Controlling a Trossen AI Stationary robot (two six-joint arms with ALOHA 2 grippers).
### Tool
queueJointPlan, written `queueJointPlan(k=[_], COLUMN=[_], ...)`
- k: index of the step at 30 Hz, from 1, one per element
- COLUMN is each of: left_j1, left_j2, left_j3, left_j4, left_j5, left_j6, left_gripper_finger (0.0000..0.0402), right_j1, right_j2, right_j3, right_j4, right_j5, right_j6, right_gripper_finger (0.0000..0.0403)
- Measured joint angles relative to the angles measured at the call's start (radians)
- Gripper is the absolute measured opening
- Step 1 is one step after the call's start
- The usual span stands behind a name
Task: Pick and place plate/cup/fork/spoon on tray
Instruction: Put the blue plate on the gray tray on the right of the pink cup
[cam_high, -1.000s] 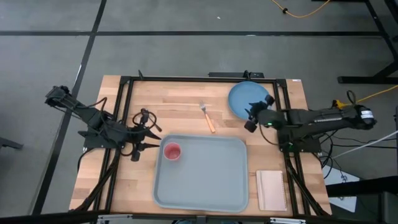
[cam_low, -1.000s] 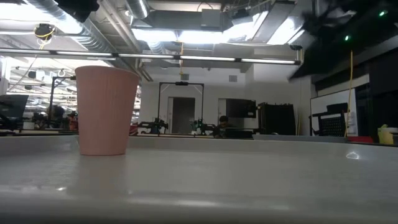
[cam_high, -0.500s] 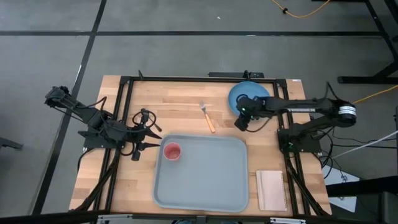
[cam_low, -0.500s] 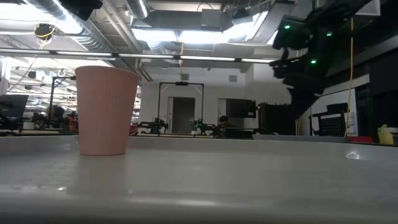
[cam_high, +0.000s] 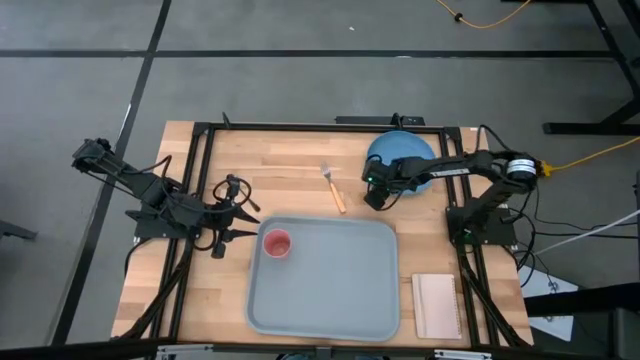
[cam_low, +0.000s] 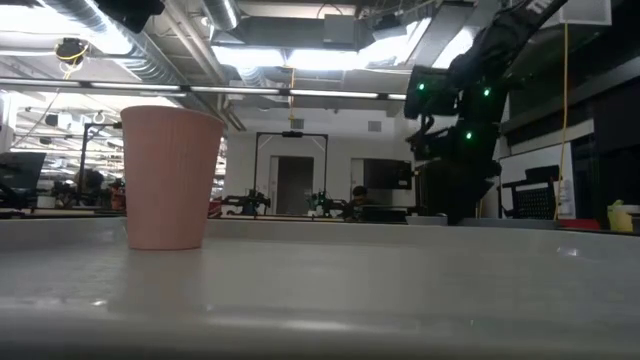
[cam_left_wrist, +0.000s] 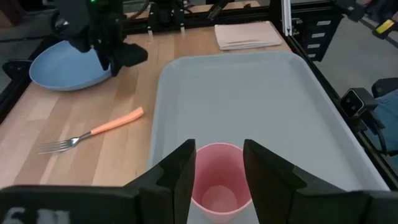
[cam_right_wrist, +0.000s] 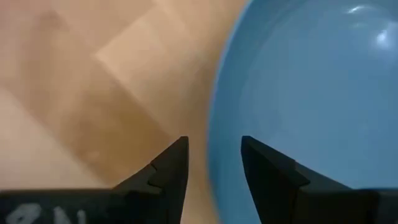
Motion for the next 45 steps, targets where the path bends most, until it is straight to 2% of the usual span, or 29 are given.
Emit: queueJointPlan(k=[5,9,13,17,18,22,26,32,38,41,45], left_j1=[0.0,0.0,0.0,0.0,0.0,0.0,0.0,0.0,-0.001,-0.001,-0.001], left_j2=[0.0,0.0,0.005,0.012,0.013,0.024,0.033,0.043,0.044,0.044,0.044], left_j3=[0.0,0.0,0.0,0.0,0.0,0.0,0.0,0.0,0.0,0.0,0.0], left_j4=[0.0,0.0,-0.001,-0.002,-0.002,-0.001,-0.001,-0.011,-0.013,-0.014,-0.03], left_j5=[0.0,0.0,-0.001,-0.003,-0.003,-0.008,-0.008,-0.004,0.075,0.113,0.16], left_j6=[0.0,0.001,0.001,0.001,0.001,0.001,-0.004,-0.007,-0.014,-0.034,-0.034], left_gripper_finger=[0.0128,0.0128,0.0128,0.0128,0.0128,0.0128,0.0128,0.0128,0.0128,0.0128,0.0128], right_j1=[0.0,-0.001,-0.001,0.003,0.005,0.028,0.076,0.195,0.383,0.505,0.698], right_j2=[0.035,0.056,0.088,0.105,0.106,0.092,0.058,0.0,-0.017,-0.019,-0.014], right_j3=[0.0,0.0,0.0,0.003,0.002,0.005,0.062,0.271,0.551,0.644,0.68], right_j4=[-0.002,-0.002,-0.004,-0.001,-0.001,-0.012,-0.09,-0.212,-0.319,-0.296,-0.179], right_j5=[0.111,0.143,0.132,0.145,0.153,0.152,0.147,0.102,0.068,0.022,0.02], right_j6=[-0.012,-0.052,-0.054,-0.081,-0.096,-0.101,-0.07,-0.003,0.154,0.238,0.365], right_gripper_finger=[0.0153,0.0147,0.0105,0.0025,0.0016,0.0008,0.0006,0.0006,0.0006,0.0006,0.0006])
